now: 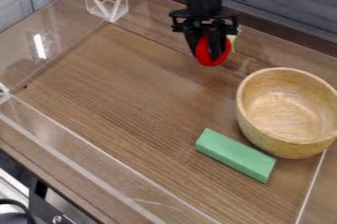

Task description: Move the red object to the right side of the table

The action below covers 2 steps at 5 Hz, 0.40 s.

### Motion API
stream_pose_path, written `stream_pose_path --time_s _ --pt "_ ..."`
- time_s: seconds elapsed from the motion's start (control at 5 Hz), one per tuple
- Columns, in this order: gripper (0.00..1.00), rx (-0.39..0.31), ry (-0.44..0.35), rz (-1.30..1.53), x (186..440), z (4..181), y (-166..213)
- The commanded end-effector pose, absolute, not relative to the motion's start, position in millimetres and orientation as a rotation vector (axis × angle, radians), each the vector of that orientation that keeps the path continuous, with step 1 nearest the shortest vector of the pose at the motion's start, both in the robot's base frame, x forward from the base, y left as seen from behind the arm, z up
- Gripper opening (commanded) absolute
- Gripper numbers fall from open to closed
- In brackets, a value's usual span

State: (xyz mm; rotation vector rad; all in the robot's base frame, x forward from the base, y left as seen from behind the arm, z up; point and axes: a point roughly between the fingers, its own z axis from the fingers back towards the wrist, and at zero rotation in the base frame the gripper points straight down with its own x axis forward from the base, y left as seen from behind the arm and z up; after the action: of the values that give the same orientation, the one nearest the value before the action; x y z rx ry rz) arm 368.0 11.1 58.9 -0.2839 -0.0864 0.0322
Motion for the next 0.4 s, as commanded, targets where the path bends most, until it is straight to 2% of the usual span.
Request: stream_pose_path --time_s 0.0,0.2 --pt "0.0 -0.274 -0.155 -0.022 373 72.7 11" --pt "1.0 -0.277 -0.142 -0.07 373 61.0 7"
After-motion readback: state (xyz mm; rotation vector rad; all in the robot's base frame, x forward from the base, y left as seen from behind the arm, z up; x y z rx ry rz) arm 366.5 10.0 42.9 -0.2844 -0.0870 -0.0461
